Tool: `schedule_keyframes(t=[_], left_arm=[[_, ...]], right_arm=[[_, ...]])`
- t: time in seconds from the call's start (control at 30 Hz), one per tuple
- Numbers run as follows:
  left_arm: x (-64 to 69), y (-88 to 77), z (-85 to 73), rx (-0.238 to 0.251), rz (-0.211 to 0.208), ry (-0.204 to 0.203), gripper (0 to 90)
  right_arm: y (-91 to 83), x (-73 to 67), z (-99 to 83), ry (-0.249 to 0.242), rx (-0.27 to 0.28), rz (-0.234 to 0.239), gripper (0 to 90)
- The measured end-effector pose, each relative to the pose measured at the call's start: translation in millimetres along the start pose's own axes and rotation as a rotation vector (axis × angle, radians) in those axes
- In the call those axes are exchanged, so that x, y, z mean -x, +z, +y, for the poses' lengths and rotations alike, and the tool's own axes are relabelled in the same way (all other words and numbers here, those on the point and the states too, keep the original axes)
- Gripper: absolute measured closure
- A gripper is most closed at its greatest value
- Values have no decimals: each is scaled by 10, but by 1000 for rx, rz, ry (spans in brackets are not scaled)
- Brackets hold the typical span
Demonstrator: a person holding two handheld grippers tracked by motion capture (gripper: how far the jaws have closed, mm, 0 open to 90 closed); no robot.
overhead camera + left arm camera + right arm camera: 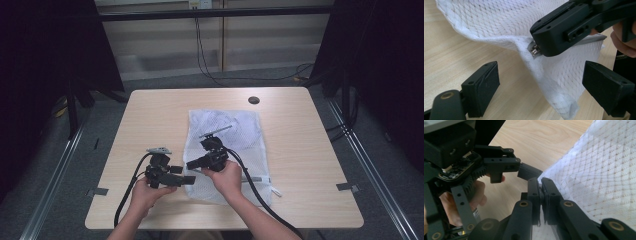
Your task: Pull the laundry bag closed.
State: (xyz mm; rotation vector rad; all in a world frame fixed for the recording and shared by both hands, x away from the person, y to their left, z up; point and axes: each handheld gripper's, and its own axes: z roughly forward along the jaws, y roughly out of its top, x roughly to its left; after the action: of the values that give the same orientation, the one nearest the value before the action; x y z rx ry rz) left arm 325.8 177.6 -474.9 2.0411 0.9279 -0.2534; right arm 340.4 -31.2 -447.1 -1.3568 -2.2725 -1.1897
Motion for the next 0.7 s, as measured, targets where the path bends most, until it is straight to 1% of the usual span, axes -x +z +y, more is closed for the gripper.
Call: schedule_keyframes(t=[0.07,0.1,0.13,0.17,0.2,0.27,0.3,0.33,0.37,0.4,0.47,0.5,0.53,0.6,0.63,0.67,0.7], left_arm=[[-2,9,-1,15,-15,-17,169],[-6,10,0,12,-16,-12,181],[-2,18,-1,9,-18,-20,185],[-2,18,-1,9,-18,-20,190],[-3,31,-3,7,-29,-20,203],[3,41,-4,11,-25,-25,208],[3,51,-3,6,-37,-25,229],[3,51,-3,6,-37,-25,234],[5,65,1,5,-48,-28,252],[15,78,1,10,-53,-39,272],[20,84,1,3,-52,-36,305],[18,97,2,2,-58,-34,315],[18,101,3,7,-67,-39,326],[19,107,3,13,-64,-41,342],[23,116,4,15,-69,-48,352],[23,129,4,6,-84,-46,380],[21,133,5,1,-82,-39,390]], right_arm=[[0,-5,0,0,4,1,856],[-6,-5,1,-1,3,0,857],[-8,-7,1,1,7,1,856],[-12,-7,1,0,5,3,857],[-16,-9,1,-4,5,2,856],[-19,-11,0,-3,5,1,856],[-20,-16,-1,-6,7,3,857],[-20,-16,-1,-6,7,3,857],[-22,-22,-3,-5,10,7,856],[-23,-28,-3,-3,8,8,856],[-22,-30,-4,-6,9,9,857],[-25,-31,-5,-7,10,12,857],[-28,-34,-5,-5,10,11,856],[-30,-35,-5,-6,11,12,856],[-32,-37,-4,-6,10,12,856],[-35,-37,-3,-6,12,12,856],[-35,-37,-2,-6,12,12,856]])
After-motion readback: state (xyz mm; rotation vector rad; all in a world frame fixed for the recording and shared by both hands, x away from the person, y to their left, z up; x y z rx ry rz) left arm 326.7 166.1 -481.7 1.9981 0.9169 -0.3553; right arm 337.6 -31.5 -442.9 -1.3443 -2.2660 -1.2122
